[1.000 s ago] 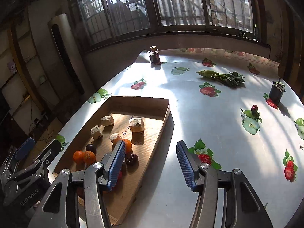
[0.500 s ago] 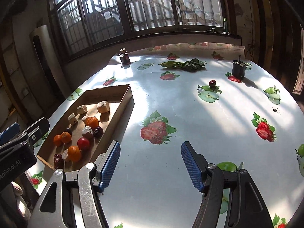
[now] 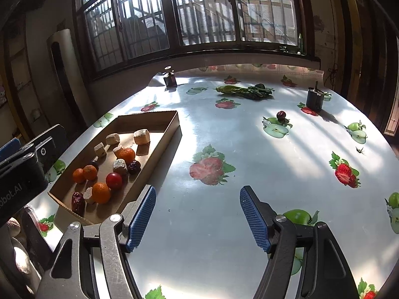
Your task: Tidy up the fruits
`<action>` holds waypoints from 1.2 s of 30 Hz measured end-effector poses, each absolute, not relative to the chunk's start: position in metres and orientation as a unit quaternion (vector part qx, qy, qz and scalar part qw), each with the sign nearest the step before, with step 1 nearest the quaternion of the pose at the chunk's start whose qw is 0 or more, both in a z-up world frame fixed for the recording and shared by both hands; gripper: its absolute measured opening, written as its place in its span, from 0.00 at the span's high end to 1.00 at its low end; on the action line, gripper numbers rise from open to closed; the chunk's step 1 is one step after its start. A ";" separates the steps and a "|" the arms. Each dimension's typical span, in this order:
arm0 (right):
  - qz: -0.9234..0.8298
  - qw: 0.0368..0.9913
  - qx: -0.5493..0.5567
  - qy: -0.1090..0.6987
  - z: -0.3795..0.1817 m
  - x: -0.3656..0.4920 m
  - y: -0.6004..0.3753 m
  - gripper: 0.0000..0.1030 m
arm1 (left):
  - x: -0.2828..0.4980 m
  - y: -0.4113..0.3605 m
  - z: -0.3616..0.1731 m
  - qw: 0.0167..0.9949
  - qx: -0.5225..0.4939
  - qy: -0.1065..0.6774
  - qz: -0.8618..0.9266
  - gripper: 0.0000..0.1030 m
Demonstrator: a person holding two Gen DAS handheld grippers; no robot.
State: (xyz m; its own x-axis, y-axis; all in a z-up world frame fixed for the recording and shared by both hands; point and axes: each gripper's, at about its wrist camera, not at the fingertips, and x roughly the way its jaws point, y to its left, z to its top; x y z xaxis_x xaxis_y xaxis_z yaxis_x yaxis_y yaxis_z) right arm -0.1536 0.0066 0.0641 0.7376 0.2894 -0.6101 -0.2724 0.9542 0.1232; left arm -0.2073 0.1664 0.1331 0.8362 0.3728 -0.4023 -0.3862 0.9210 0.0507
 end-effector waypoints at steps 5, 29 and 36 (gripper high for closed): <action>0.150 0.934 0.000 0.325 0.063 -0.156 0.014 0.26 | -0.212 0.174 0.133 0.952 -0.006 0.194 0.238 0.00; 0.160 0.931 -0.063 0.323 0.053 -0.161 0.062 0.17 | -0.193 0.214 0.101 0.942 -0.072 0.267 0.192 0.00; 0.163 0.928 -0.078 0.327 0.050 -0.160 0.072 0.16 | -0.183 0.223 0.088 0.932 -0.083 0.297 0.192 0.00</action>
